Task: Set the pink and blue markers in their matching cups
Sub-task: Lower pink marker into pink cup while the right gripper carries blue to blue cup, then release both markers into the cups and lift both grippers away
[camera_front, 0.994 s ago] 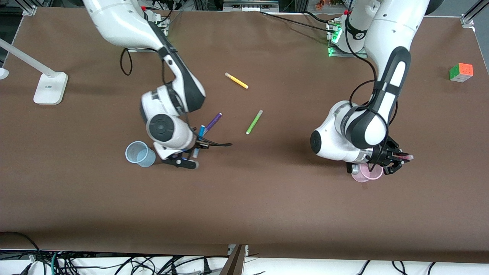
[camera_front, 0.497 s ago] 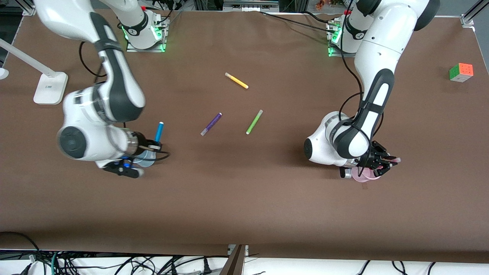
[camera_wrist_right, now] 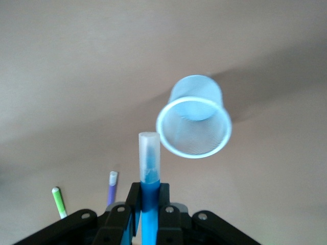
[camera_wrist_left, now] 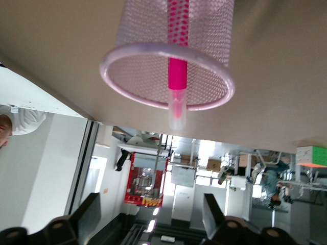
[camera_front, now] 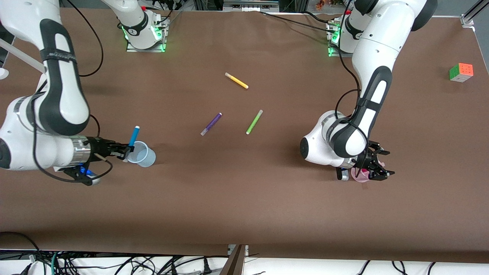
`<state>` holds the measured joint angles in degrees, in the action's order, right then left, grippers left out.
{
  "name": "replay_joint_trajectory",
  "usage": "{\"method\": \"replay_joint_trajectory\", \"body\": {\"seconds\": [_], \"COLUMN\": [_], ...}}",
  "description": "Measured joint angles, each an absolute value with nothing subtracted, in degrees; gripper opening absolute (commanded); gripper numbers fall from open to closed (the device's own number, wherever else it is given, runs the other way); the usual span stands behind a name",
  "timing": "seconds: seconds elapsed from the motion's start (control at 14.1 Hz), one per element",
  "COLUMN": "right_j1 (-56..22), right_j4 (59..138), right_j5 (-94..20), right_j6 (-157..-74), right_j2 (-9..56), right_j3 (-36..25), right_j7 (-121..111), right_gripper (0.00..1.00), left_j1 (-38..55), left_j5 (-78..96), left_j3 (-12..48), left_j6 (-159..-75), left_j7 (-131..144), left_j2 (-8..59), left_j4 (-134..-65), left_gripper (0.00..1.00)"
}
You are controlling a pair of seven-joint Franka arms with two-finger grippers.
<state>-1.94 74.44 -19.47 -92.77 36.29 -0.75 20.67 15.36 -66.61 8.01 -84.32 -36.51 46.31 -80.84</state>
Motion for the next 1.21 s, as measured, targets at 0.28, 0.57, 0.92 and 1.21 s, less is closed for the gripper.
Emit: {"method": "replay_joint_trajectory", "body": {"seconds": [0.28, 0.57, 0.92, 1.21], "right_j1": [1.6, 1.9, 2.7, 3.2], "right_j4": [74.7, 75.1, 75.2, 75.2], "right_j5": [-26.9, -29.6, -31.3, -31.4], "right_j6": [-90.6, -89.6, -89.3, -89.2], "right_j2": [40.7, 43.7, 45.5, 45.5], "right_j3": [-0.7, -0.4, -0.4, -0.4], "right_j7": [18.7, 18.7, 18.7, 18.7], "right_gripper": [0.00, 0.00, 0.00, 0.74], "left_j1": [13.8, 10.5, 4.0, 3.2], "left_j5": [-51.4, -36.4, -17.2, -13.0], "left_j3": [7.1, 6.8, 6.7, 7.0], "left_j6": [-83.7, -83.3, -83.3, -83.3], "left_j7": [-36.4, -26.1, -11.6, -5.3], "left_j2": [40.0, 35.6, 31.3, 25.8], "left_j4": [-77.0, -76.7, -76.4, -72.6], "left_gripper": [1.00, 1.00, 1.00, 1.00]}}
